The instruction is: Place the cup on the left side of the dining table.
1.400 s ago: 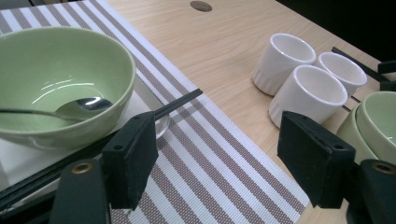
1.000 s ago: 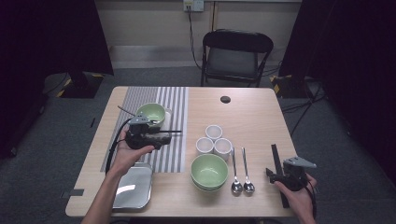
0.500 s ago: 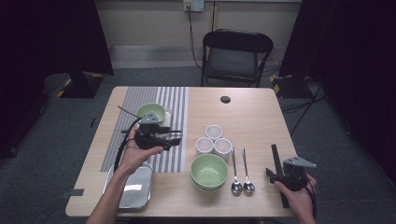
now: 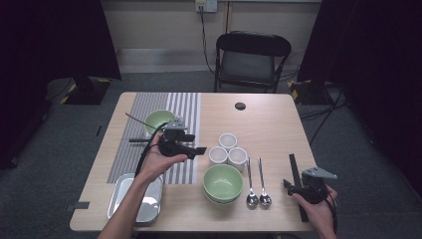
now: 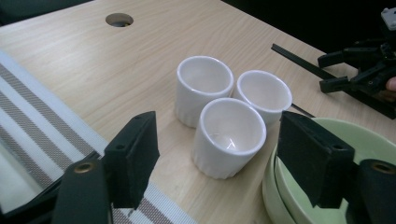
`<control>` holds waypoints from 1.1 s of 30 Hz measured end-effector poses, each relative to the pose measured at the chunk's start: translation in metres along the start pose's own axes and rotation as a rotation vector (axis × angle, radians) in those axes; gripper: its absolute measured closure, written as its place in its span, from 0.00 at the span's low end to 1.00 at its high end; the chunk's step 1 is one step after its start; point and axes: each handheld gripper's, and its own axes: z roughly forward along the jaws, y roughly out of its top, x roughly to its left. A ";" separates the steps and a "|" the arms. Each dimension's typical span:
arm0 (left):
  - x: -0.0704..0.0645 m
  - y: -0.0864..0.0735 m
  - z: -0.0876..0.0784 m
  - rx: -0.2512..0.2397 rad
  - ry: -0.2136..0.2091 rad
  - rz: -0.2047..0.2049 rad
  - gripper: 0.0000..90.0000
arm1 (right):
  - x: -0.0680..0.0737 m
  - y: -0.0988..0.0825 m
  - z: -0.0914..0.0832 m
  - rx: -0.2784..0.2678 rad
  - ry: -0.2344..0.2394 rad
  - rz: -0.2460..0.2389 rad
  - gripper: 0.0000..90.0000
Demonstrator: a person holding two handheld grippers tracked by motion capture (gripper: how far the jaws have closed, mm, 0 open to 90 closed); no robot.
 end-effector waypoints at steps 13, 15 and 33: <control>0.001 0.011 0.040 0.099 -0.033 -0.002 0.38 | 0.000 0.000 0.000 0.000 0.000 0.000 0.24; 0.003 0.008 0.048 0.116 -0.040 -0.009 0.41 | 0.000 0.000 0.000 0.000 0.000 0.000 0.24; 0.012 -0.009 0.082 0.179 -0.027 -0.035 0.50 | 0.000 0.000 0.000 -0.001 0.000 -0.001 0.24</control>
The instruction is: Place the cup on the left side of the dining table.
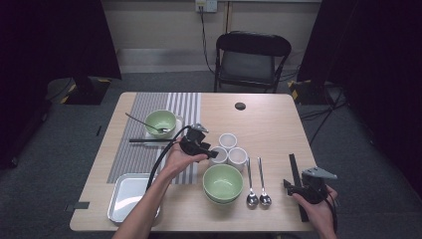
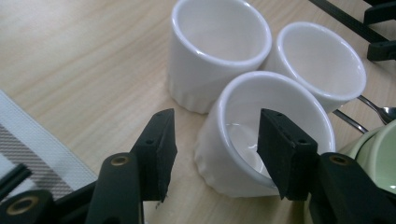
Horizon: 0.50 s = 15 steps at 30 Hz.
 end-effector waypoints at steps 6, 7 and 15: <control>0.001 -0.001 0.003 0.007 0.018 0.006 0.45 | 0.000 0.000 0.000 0.000 0.000 0.000 0.24; 0.001 -0.001 0.003 0.007 0.023 -0.004 0.44 | 0.000 0.000 0.000 0.000 0.001 0.000 0.24; 0.002 -0.001 0.002 0.010 -0.002 -0.016 0.56 | 0.000 0.000 0.000 0.001 0.001 0.001 0.24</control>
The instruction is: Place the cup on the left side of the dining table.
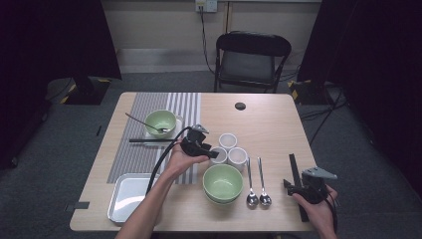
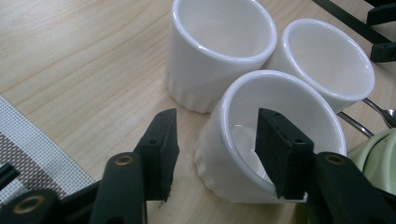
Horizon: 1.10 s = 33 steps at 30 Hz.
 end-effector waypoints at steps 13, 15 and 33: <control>0.008 -0.010 -0.003 0.034 0.023 0.027 0.79 | 0.000 0.000 0.000 0.000 0.001 0.000 0.24; 0.011 -0.014 -0.003 0.028 -0.003 0.012 0.85 | 0.000 0.000 0.000 0.000 0.001 0.000 0.24; 0.016 -0.019 -0.008 -0.004 -0.066 -0.027 0.90 | 0.000 0.000 0.000 0.000 0.001 -0.001 0.24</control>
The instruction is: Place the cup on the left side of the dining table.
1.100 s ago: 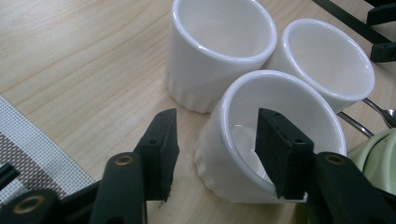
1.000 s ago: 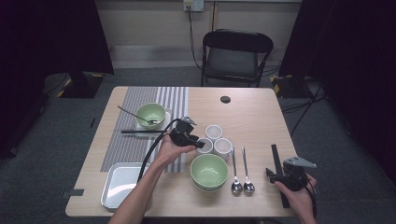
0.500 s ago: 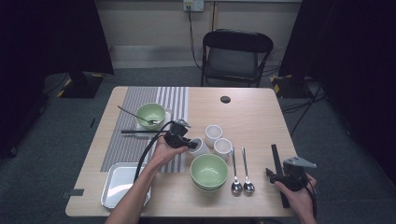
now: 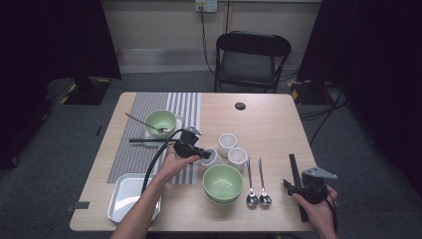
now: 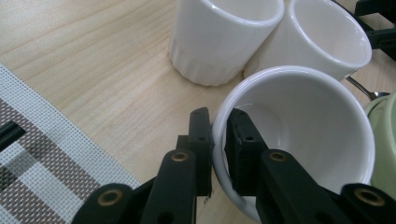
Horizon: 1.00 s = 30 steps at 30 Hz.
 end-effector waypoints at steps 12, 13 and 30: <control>-0.001 0.001 -0.008 -0.029 -0.023 -0.009 0.92 | 0.000 0.000 0.000 0.000 0.000 0.000 0.24; 0.000 0.001 -0.009 -0.044 -0.021 -0.014 0.92 | 0.000 0.000 0.000 0.000 0.000 0.000 0.24; 0.005 0.001 -0.028 -0.085 0.005 -0.027 0.92 | 0.000 0.000 0.000 0.000 0.000 0.000 0.24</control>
